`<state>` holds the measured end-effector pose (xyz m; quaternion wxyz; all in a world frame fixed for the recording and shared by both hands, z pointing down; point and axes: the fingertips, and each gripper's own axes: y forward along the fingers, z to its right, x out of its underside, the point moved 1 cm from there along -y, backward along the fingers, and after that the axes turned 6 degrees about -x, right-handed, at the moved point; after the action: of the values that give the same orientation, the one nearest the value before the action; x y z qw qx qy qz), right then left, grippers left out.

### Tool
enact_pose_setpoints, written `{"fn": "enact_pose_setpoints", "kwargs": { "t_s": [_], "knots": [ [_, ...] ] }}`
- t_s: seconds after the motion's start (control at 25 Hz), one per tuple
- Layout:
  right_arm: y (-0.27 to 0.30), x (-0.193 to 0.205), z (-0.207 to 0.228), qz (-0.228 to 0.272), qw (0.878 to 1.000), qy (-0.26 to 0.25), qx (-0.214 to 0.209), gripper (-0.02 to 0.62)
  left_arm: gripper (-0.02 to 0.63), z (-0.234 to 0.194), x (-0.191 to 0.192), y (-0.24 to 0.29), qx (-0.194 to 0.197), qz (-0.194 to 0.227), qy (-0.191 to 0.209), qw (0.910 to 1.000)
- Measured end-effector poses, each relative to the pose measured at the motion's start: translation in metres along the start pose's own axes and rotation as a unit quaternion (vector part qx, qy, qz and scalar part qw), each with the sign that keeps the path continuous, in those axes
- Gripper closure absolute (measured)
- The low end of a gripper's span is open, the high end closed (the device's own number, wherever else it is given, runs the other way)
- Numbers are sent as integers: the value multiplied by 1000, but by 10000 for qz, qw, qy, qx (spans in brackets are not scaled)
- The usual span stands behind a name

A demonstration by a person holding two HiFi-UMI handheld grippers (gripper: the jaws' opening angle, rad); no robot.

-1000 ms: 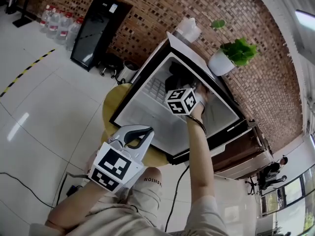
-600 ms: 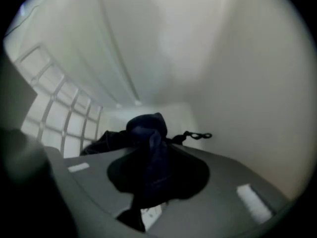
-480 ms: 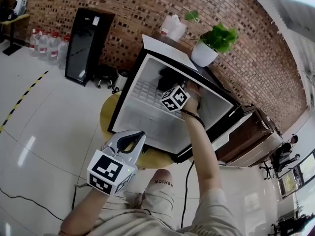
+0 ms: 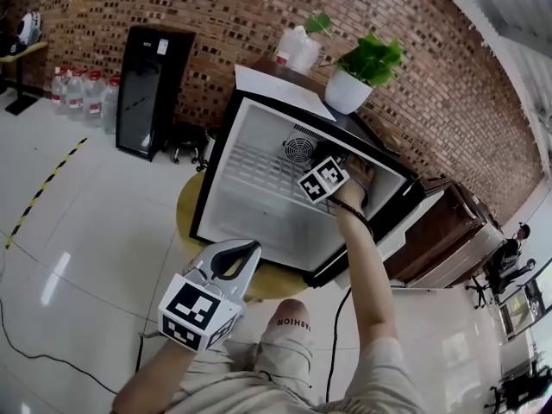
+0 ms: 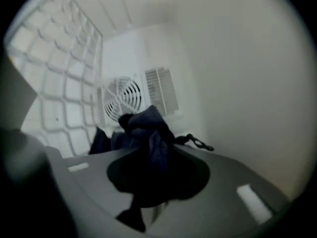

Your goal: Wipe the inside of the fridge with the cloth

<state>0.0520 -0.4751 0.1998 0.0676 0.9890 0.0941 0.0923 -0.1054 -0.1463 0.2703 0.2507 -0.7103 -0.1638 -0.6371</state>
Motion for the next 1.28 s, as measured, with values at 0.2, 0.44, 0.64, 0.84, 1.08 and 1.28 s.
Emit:
{"fn": "enact_pose_setpoints", "kwargs": {
  "t_s": [0.2, 0.44, 0.64, 0.84, 1.08, 1.28],
  "knots": [
    [-77, -150, -37, 2307, 9721, -319, -279, 509, 606, -10, 10, -6, -43, -66, -168, 9998],
    [-37, -222, -85, 2185, 9678, -875, -894, 509, 606, -4, 8, -2, 50, 29, -241, 9997],
    [-9, -157, -81, 1560, 9816, -782, -772, 512, 606, -5, 10, -5, 57, 25, -276, 9996],
    [-20, -105, -68, 1349, 9849, -1027, -351, 514, 606, -3, 13, 2, 101, -66, -283, 9995],
    [9, -20, -47, 18, 9966, -802, -197, 514, 606, 5, 7, 1, 140, -27, -199, 9997],
    [22, 14, -47, -361, 9950, -816, -459, 514, 606, 3, 12, 3, 105, -131, -268, 9995]
  ]
}}
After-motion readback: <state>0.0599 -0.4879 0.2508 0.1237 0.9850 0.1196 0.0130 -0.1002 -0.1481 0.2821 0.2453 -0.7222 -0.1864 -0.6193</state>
